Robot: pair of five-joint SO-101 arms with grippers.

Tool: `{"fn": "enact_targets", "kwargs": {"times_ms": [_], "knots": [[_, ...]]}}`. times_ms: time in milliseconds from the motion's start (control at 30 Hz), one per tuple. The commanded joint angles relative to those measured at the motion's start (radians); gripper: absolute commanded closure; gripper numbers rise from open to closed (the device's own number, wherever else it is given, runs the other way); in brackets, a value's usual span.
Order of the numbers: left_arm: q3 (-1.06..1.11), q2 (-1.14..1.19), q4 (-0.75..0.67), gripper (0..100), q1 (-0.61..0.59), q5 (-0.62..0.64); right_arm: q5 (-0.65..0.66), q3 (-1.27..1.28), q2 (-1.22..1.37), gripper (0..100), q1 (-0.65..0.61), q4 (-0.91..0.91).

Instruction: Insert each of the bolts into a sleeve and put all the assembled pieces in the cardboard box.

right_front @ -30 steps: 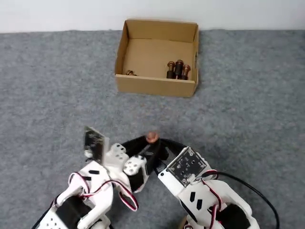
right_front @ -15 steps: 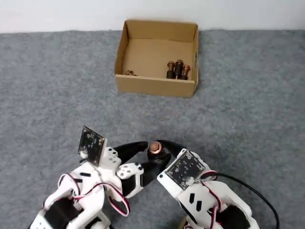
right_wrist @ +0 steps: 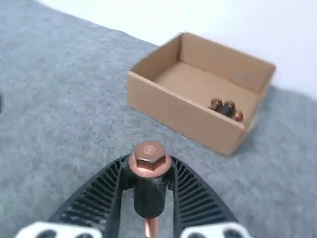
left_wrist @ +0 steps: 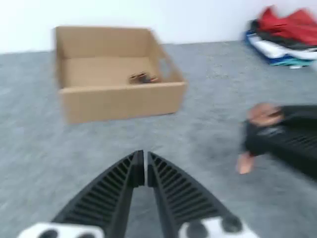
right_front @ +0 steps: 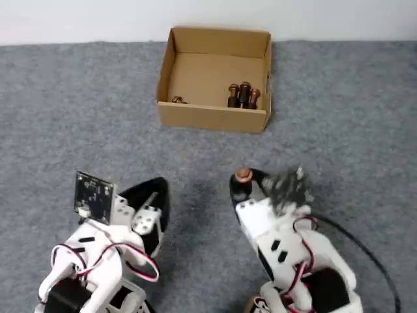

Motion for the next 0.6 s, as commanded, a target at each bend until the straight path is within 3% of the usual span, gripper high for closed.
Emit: {"fn": "enact_targets", "kwargs": {"times_ms": [0,167,300,567], "knots": [[0.082,-0.005,-0.011,100,-0.115,-0.034,-0.126,-0.232,0.274,99.1,0.041,-0.031],[0.326,-0.046,-0.192,100,-0.249,-0.074,-0.218,-0.511,0.625,99.1,0.073,-0.042],[0.576,-0.166,-0.324,100,-0.269,-0.141,-0.227,-0.718,0.880,99.1,0.101,-0.091],[0.618,-0.193,-0.253,100,-0.273,-0.170,-0.221,-1.157,1.385,99.1,0.160,-0.229]]}}
